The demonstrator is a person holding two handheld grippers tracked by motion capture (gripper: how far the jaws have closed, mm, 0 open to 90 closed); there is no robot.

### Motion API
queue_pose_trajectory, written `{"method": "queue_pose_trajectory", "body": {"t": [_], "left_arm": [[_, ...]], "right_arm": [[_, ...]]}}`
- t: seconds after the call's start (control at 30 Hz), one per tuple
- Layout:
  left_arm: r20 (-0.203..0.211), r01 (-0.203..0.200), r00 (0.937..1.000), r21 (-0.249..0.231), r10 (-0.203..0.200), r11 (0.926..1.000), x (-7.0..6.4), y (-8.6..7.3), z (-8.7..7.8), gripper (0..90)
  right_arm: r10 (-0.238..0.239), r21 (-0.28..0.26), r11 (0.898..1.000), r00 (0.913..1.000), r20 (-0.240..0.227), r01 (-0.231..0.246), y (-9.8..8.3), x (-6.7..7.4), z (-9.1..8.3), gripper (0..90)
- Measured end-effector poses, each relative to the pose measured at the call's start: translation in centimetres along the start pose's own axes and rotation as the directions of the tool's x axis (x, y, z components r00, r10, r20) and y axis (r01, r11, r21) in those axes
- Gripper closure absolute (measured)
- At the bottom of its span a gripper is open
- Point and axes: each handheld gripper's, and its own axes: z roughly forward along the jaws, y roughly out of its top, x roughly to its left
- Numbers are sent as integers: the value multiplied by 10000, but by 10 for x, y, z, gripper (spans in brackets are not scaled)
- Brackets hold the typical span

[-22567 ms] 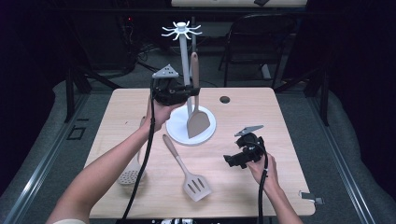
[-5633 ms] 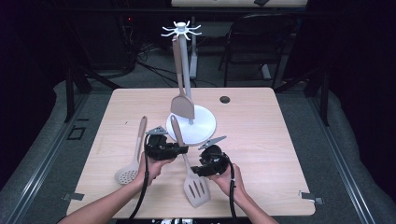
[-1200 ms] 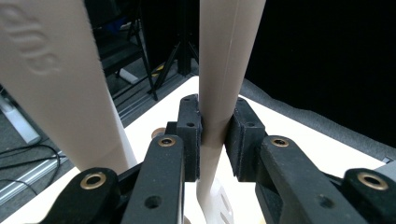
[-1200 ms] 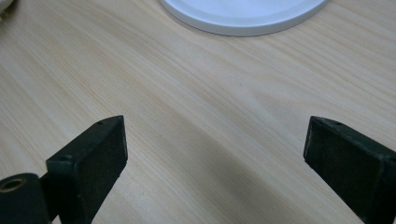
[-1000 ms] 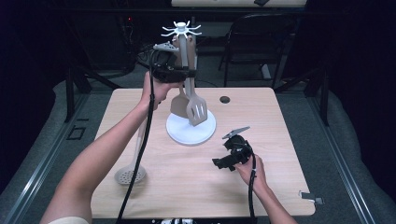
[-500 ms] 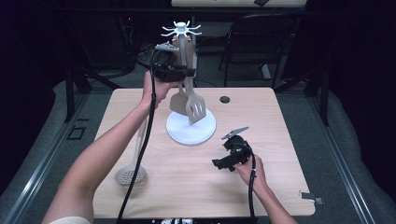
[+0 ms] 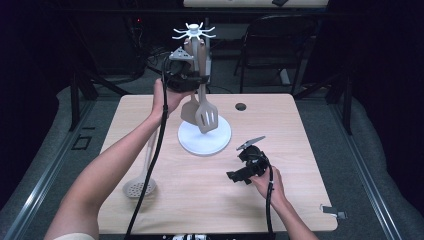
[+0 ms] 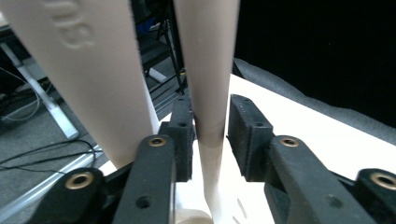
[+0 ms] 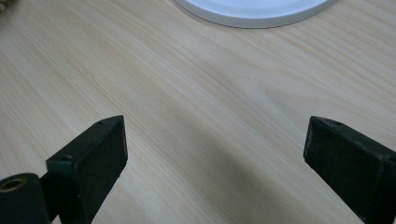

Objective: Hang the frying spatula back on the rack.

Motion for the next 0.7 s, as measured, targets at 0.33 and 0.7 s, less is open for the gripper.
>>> {"method": "queue_pose_trajectory", "body": {"t": [0.33,0.7], "left_arm": [[-165,-547,9983,298,552,9981,-11,-9,-10,542],[67,-576,9983,401,573,9975,-11,-17,-24,426]], "right_arm": [[52,104,9999,9999,-112,-51,0,1,1,61],[-3,162,9999,10000,-77,4,1,1,2,60]]}}
